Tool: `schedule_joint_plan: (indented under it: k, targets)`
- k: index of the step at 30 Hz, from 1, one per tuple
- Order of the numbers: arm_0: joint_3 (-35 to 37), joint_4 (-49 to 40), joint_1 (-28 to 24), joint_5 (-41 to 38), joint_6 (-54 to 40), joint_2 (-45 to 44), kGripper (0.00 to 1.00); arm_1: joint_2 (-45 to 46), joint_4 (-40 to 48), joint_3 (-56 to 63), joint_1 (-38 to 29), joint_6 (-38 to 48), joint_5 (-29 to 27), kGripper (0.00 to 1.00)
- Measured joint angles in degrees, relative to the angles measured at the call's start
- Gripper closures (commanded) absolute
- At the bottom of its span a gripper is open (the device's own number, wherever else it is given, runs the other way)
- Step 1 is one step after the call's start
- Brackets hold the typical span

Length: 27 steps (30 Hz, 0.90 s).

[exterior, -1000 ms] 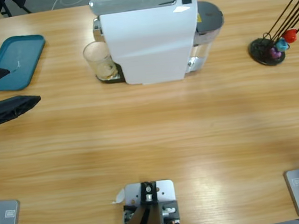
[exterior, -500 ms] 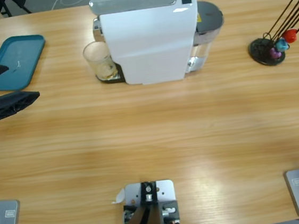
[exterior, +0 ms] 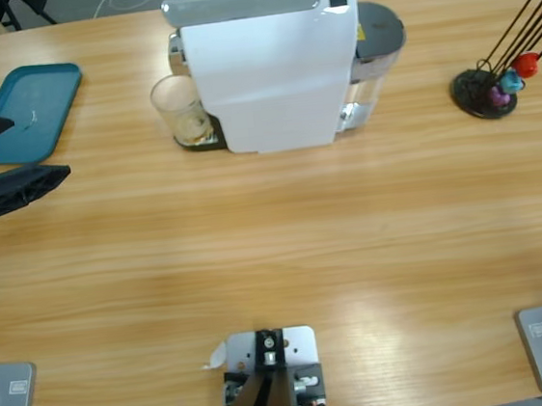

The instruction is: Pour coffee

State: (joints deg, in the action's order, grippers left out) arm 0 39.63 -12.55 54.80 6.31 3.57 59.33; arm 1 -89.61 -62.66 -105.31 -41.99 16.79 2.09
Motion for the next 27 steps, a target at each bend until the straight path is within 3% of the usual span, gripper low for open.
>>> schedule_joint_plan:
  k: [7, 8, 10, 11, 19, 27]
  targets:
    - [0.0, 0.0, 0.0, 0.0, 0.0, 0.0, 0.0, -4.5, -4.4, -5.3, 0.3, 1.8, 0.8, 0.0]
    - [0.0, 0.0, 0.0, 0.0, 0.0, 0.0, 0.0, -5.8, -5.3, -7.0, 0.5, 1.9, 0.8, 0.092]
    - [0.0, 0.0, 0.0, 0.0, 0.0, 0.0, 0.0, -8.0, -6.5, -9.8, 1.0, 1.9, 0.8, 0.943]
    - [0.0, 0.0, 0.0, 0.0, 0.0, 0.0, 0.0, -8.9, -7.0, -10.7, 1.4, 1.9, 0.8, 1.0]
    - [0.0, 0.0, 0.0, 0.0, 0.0, 0.0, 0.0, -16.8, -14.4, -24.1, 6.4, -0.4, 1.0, 1.0]
    - [0.0, 0.0, 0.0, 0.0, 0.0, 0.6, 0.0, -25.2, -19.4, -34.7, 7.2, -0.9, 4.2, 1.0]
